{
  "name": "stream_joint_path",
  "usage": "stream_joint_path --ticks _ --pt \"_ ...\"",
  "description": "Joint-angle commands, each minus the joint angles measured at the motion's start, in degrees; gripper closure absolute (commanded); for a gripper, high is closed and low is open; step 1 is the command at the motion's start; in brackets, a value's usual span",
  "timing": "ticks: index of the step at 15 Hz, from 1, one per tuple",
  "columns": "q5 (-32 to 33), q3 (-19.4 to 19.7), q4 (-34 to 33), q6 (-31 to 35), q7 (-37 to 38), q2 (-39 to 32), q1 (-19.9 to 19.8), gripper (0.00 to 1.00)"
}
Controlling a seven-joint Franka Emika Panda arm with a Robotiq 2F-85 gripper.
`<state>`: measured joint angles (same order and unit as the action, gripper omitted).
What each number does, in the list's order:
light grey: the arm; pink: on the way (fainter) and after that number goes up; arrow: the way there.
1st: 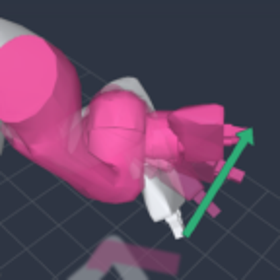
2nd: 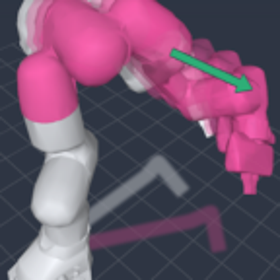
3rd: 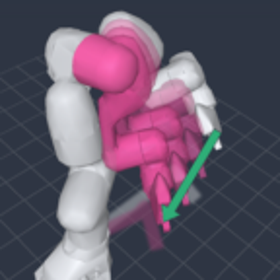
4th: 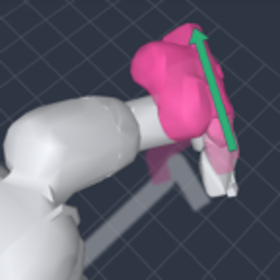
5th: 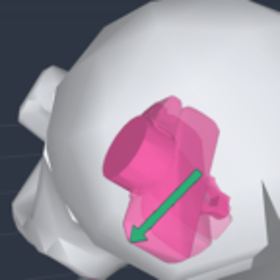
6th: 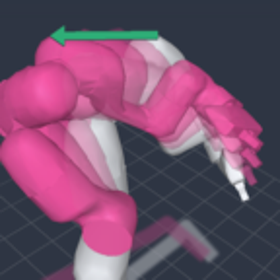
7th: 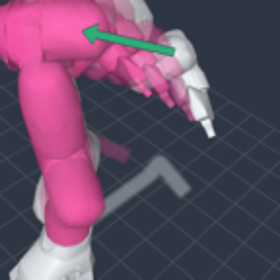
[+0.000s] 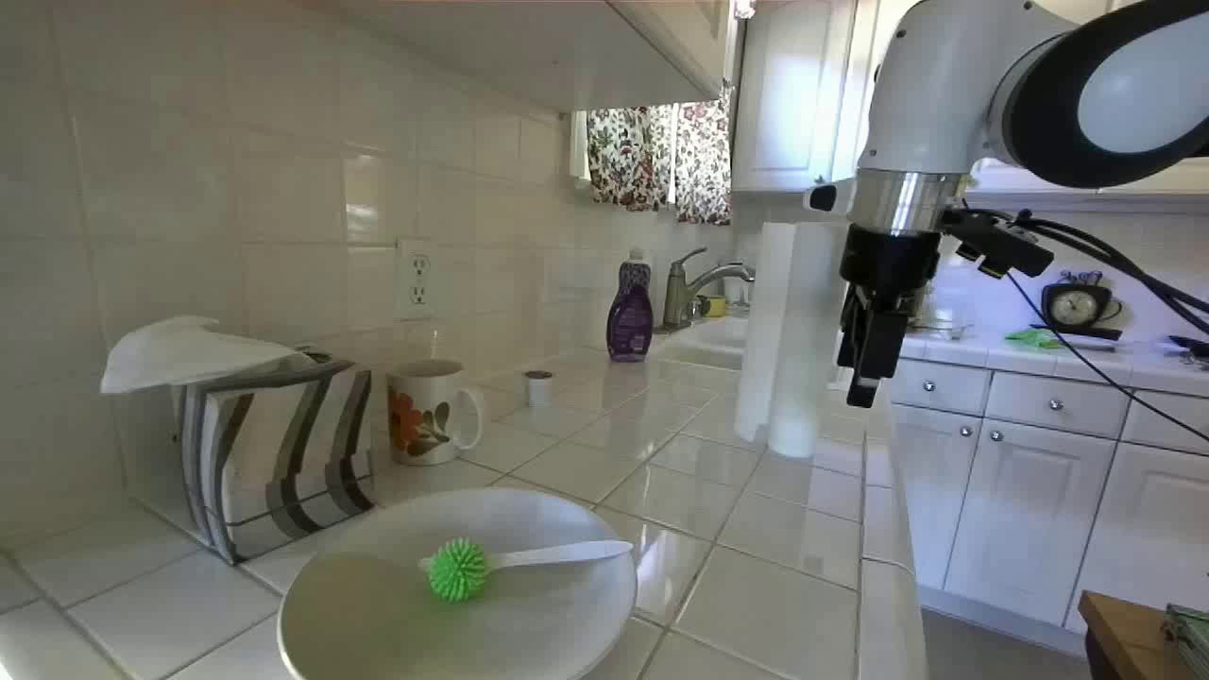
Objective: Put the mug inside the cupboard
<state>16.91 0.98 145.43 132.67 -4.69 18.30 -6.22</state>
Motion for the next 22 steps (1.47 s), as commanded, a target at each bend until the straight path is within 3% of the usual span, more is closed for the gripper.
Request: stream_joint_path --ticks 1,4,10,14,22 --pt "0.2 0.5 -0.1 -0.2 0.1 0.0 0.5 0.00" --pt "0.2 0.5 -0.1 -0.2 0.1 0.0 0.5 0.00" --pt "-2.9 -0.7 -3.5 -0.8 -4.9 -3.7 5.4 0.00" --pt "-2.8 -1.7 -8.7 3.5 -3.6 -9.4 7.1 0.00" --pt "-10.4 -3.8 -21.8 16.6 -1.6 -23.3 9.6 0.00"
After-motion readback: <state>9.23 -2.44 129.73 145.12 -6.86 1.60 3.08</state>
